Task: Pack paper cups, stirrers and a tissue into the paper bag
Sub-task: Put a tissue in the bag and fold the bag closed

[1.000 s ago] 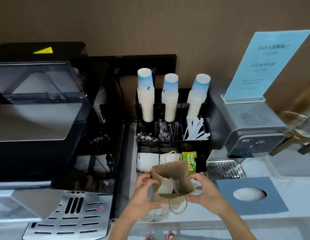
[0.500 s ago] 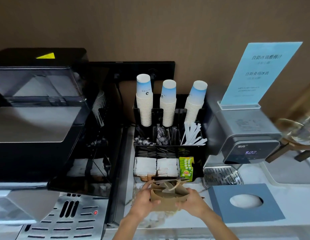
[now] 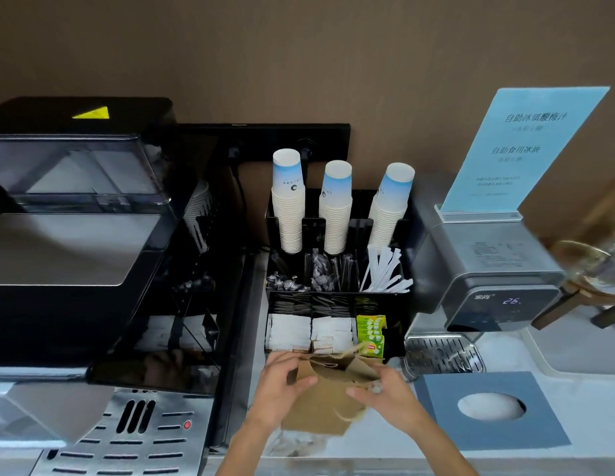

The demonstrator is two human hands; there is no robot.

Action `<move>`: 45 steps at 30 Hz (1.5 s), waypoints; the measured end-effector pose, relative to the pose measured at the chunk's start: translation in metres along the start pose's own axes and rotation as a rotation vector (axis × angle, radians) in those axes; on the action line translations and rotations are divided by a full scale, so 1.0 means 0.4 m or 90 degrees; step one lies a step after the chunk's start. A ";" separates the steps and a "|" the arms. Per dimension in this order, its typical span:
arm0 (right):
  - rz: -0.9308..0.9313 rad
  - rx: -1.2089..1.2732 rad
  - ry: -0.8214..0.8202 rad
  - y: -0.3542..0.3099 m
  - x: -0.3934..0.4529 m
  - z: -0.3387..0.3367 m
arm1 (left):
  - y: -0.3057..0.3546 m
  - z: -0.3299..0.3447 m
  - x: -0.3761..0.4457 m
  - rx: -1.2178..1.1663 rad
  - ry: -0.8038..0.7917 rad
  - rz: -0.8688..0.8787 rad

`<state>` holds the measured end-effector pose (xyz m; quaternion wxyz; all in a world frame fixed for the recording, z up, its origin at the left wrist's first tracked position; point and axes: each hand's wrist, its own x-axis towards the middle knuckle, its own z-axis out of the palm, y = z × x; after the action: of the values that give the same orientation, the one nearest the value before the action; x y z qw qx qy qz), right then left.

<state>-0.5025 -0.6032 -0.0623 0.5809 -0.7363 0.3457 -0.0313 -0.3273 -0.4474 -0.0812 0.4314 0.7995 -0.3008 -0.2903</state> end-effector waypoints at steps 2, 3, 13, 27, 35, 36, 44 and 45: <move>-0.006 0.039 0.001 -0.016 -0.001 -0.004 | 0.023 -0.019 0.000 -0.047 -0.001 0.002; -0.009 0.067 0.002 -0.026 -0.003 -0.006 | 0.040 -0.029 -0.003 -0.093 -0.022 -0.004; -0.088 0.367 0.053 -0.170 -0.050 -0.024 | 0.189 -0.139 -0.063 -0.370 -0.078 -0.005; -0.136 0.293 0.111 -0.212 -0.075 -0.042 | 0.236 -0.205 -0.075 -0.305 -0.156 0.024; -0.220 0.239 0.128 -0.230 -0.106 -0.036 | 0.300 -0.200 -0.097 -0.169 -0.110 0.100; -0.218 0.227 0.107 -0.233 -0.111 -0.043 | 0.307 -0.193 -0.096 -0.186 -0.094 0.089; -0.175 -0.114 -0.144 -0.347 -0.147 -0.124 | 0.338 -0.162 -0.110 -0.127 -0.118 0.043; -0.161 -0.252 -0.176 -0.374 -0.141 -0.112 | 0.348 -0.149 -0.114 -0.103 -0.129 0.057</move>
<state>-0.4948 -0.5969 0.1033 0.4587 -0.8700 0.1683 0.0654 -0.3457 -0.4456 0.0756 0.4744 0.7144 -0.3538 -0.3734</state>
